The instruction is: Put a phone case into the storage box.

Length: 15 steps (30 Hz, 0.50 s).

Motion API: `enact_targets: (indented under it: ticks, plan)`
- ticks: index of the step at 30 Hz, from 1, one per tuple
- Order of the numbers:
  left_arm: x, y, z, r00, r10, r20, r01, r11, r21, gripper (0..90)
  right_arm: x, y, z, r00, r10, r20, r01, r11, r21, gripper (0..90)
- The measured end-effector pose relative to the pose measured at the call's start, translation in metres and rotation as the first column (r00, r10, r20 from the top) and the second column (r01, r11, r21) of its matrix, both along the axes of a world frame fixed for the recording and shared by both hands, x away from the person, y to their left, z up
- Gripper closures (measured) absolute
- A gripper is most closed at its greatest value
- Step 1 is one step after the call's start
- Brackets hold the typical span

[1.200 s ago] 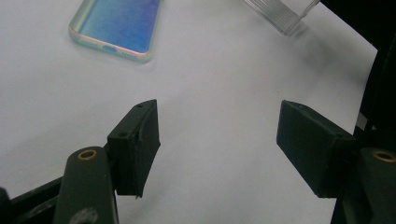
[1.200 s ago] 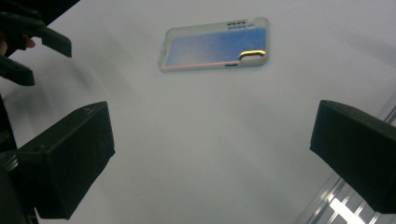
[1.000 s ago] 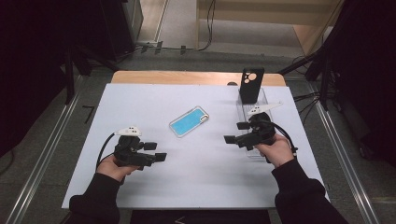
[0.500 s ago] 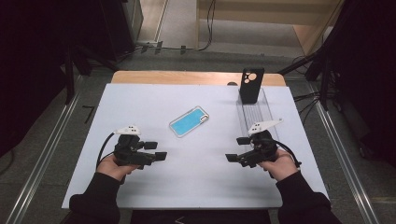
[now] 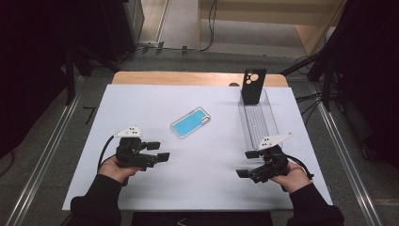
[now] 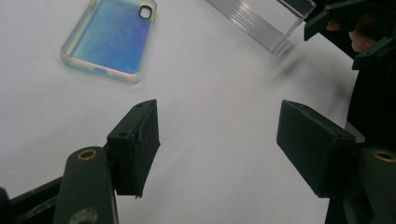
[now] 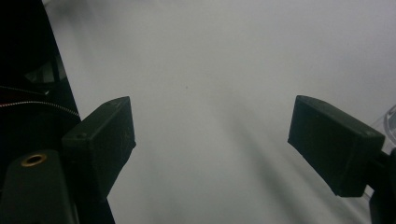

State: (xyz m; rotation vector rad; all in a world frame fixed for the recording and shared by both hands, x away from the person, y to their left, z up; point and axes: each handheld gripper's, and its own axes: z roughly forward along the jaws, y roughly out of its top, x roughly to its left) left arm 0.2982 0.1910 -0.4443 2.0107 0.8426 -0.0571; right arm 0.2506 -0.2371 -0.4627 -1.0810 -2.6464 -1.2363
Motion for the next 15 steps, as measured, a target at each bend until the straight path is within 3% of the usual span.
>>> enact_targets:
  ticks: [6,10,13,15]
  plan:
    - [0.002,-0.002,0.001,0.9999,-0.007,-0.010,0.008,0.9998,0.016,29.7,0.000,0.001,-0.001,0.9999,0.012,-0.007,-0.012,1.000,0.014,12.9]
    - [0.008,-0.003,0.001,0.9997,0.008,-0.025,-0.007,0.9997,0.022,24.6,-0.001,0.002,-0.003,0.9998,0.019,-0.009,-0.019,1.000,0.009,12.9]
    - [0.014,-0.004,0.003,0.9997,0.018,0.018,-0.018,0.9984,0.054,24.5,-0.002,0.002,-0.002,0.9996,0.026,-0.010,-0.026,1.000,0.009,13.0]
    - [0.019,-0.003,0.004,0.9993,0.017,0.034,-0.019,0.9986,0.050,24.5,-0.003,0.002,-0.003,0.9996,0.024,-0.014,-0.023,1.000,0.007,12.9]
